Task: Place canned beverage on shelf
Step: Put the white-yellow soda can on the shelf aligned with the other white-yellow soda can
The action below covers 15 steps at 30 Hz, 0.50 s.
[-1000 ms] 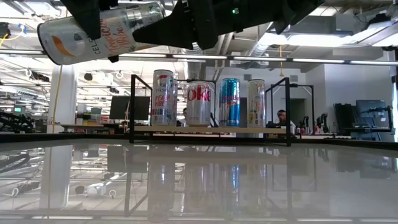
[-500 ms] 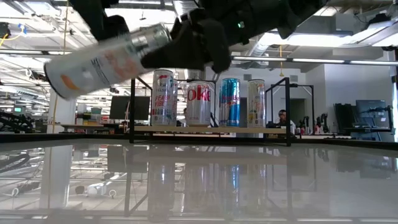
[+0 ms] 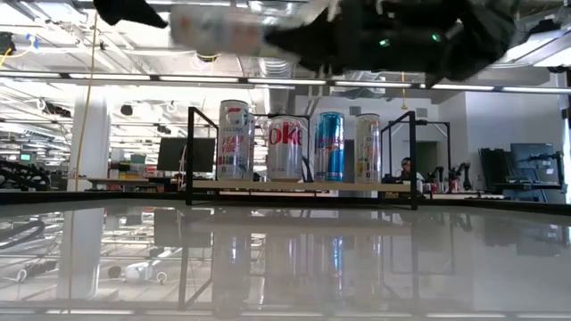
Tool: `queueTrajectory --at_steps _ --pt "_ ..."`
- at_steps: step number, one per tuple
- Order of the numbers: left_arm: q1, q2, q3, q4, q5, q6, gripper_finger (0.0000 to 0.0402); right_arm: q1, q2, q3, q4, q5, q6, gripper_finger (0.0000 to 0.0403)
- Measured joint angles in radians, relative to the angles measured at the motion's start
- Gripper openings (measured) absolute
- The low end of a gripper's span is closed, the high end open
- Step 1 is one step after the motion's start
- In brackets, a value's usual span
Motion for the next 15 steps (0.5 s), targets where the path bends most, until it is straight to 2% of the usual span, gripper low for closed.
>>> queueTrajectory --at_steps 4,6,10,15 --pt "-0.038 -0.116 -0.226 0.449 -0.150 0.152 0.0317 -0.038 -0.003 -0.096 0.302 -0.070 0.169 0.0282" --pt "-0.042 -0.144 -0.336 0.713 -0.173 0.261 0.0317 -0.042 0.014 -0.106 0.415 -0.078 0.228 0.0282" --pt "-0.042 -0.144 -0.524 1.184 -0.156 0.482 0.0317 -0.032 0.053 -0.104 0.525 -0.092 0.317 0.0282" --pt "-0.021 -0.047 -0.651 1.538 -0.055 0.600 0.0318 -0.008 0.082 -0.028 0.526 -0.091 0.369 0.0282"
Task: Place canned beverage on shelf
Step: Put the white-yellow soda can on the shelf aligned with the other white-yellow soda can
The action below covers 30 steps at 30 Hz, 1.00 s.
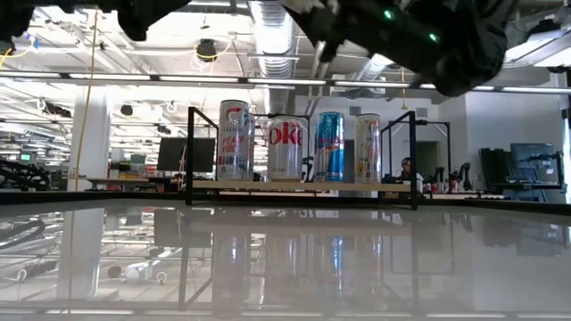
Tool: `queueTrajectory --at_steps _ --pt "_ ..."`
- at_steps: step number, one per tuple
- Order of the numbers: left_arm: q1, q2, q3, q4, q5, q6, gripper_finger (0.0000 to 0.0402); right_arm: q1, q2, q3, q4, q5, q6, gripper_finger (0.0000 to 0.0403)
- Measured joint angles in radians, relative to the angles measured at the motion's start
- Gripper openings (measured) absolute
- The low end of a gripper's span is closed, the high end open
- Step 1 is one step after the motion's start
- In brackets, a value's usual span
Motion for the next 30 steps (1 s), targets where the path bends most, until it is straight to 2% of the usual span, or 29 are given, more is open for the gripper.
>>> queueTrajectory --at_steps 7,13,15,19,22,30 --pt "0.050 0.199 0.037 0.246 0.175 0.070 0.0318 0.038 0.020 0.107 0.000 0.000 -0.012 0.0282" --pt "0.065 0.331 0.131 0.411 0.203 0.218 0.0318 0.039 0.018 0.190 -0.037 0.004 -0.013 0.0282" --pt "0.076 0.353 0.165 0.416 0.233 0.241 0.0318 0.040 0.018 0.221 -0.076 0.003 -0.013 0.0282" --pt "0.102 0.389 0.220 0.404 0.219 0.245 0.0318 0.040 0.018 0.275 -0.174 -0.028 -0.017 0.0282" --pt "0.124 0.401 0.253 0.407 0.265 0.241 0.0318 0.040 0.016 0.307 -0.228 -0.030 -0.018 0.0282" --pt "0.126 0.383 0.303 0.415 0.364 0.233 0.0318 0.041 0.017 0.307 -0.242 -0.024 -0.008 0.0282"
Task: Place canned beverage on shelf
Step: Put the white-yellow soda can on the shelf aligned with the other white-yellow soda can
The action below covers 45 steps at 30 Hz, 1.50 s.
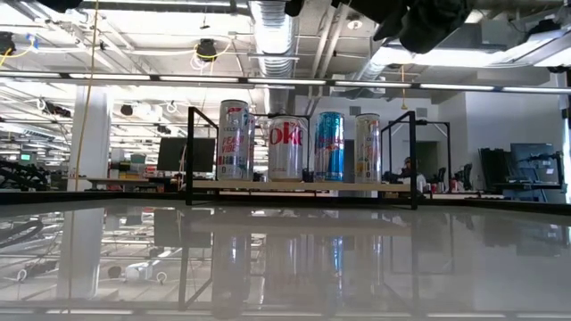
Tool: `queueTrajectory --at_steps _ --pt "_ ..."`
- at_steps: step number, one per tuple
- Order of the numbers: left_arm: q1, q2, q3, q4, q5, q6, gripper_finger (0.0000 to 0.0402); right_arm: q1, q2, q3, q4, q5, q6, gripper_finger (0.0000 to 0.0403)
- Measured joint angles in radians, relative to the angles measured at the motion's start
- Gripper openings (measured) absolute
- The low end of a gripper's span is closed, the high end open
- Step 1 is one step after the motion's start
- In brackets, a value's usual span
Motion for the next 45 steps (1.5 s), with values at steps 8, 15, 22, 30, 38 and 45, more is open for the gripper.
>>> queueTrajectory --at_steps 8,15,22,30,38,45 --pt "-0.001 -0.001 0.005 -0.017 -0.029 -0.014 0.0225 0.006 -0.001 0.000 -0.012 0.003 -0.003 0.0288" --pt "-0.026 -0.047 0.001 -0.177 -0.080 0.022 0.0225 -0.005 -0.020 -0.001 -0.262 0.002 -0.035 0.0382" --pt "-0.044 -0.283 0.005 -0.631 -0.291 -0.042 0.0225 -0.023 -0.215 0.000 -0.944 0.005 -0.056 0.0378" --pt "0.075 -0.283 0.003 -1.055 -0.168 -0.372 0.0225 0.017 -0.322 0.000 -1.517 0.036 0.166 0.0374" --pt "0.173 0.075 0.005 -0.759 0.081 -0.400 0.0225 0.084 -0.344 -0.001 -1.728 0.168 0.309 0.0374" --pt "0.229 0.324 0.106 -0.648 0.182 -0.407 0.0225 0.133 -0.343 -0.001 -1.780 0.194 0.333 0.0374"
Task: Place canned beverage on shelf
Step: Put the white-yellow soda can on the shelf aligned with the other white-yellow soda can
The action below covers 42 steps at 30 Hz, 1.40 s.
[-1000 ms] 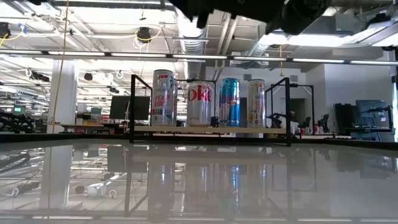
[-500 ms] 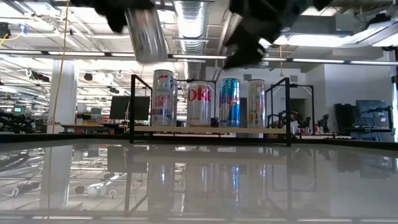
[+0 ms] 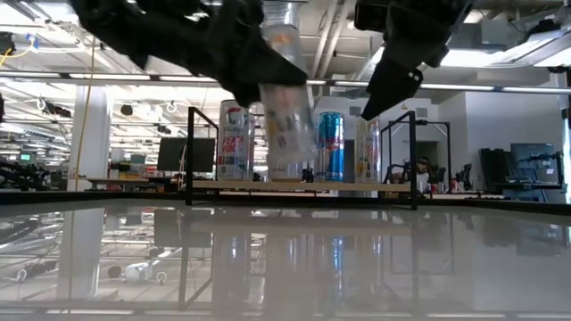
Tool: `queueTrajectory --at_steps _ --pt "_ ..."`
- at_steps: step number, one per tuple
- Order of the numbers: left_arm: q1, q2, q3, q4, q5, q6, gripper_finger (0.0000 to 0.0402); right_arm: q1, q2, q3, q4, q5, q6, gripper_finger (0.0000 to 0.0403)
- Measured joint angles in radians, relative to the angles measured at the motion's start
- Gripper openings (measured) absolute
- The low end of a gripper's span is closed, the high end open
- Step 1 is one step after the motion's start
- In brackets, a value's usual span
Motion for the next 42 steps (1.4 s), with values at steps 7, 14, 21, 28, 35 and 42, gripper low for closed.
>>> queueTrajectory --at_steps 7,14,21,28,35,42 --pt "0.008 0.175 0.170 -0.077 0.051 0.012 0.0225 0.031 0.000 0.000 -0.005 0.004 0.010 0.0375" --pt "0.009 0.257 0.226 -0.125 0.047 0.005 0.0225 0.064 0.000 0.000 -0.006 0.112 0.009 0.0375" --pt "0.009 0.264 0.224 -0.151 0.006 -0.029 0.0225 0.068 0.000 0.000 -0.002 0.129 0.001 0.0375" --pt "0.009 0.264 0.224 -0.165 0.002 -0.035 0.0233 0.052 0.000 0.000 0.016 0.129 -0.001 0.0375" --pt "0.009 0.261 0.225 -0.164 -0.028 -0.041 0.0383 0.050 0.001 0.000 0.021 0.129 -0.002 0.0375" --pt "0.009 0.261 0.224 -0.173 -0.037 -0.040 0.0368 0.046 0.001 0.000 0.021 0.129 -0.001 0.0375"
